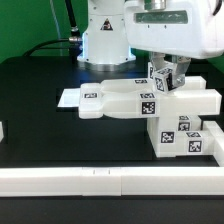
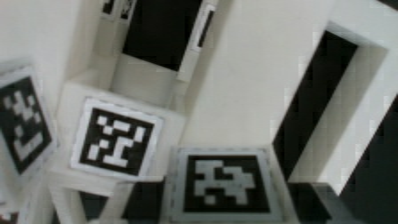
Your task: Assemble chair
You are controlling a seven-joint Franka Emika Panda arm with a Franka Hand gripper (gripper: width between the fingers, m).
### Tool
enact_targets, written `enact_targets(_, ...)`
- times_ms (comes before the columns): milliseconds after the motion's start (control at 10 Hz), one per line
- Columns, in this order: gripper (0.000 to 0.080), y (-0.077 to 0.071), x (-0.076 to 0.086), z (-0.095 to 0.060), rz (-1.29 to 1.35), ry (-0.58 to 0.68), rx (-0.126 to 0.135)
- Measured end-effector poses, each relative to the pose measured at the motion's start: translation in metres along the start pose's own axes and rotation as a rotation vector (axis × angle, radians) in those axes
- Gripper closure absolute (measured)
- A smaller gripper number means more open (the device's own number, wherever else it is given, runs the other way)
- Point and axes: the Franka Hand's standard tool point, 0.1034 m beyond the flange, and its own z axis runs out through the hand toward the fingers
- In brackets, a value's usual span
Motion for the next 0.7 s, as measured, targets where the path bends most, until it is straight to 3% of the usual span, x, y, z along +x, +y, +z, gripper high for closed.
enact_targets(400,0.0518,-0.0023,-0.0007,0.0014,0.262,-0.014,0.005)
enact_targets(600,0.0521,-0.0018,-0.0026,0.003,0.265,-0.014,0.002)
enact_targets(700,0.0431,-0.0016,-0.0026,0.0033,0.246,-0.014,0.002)
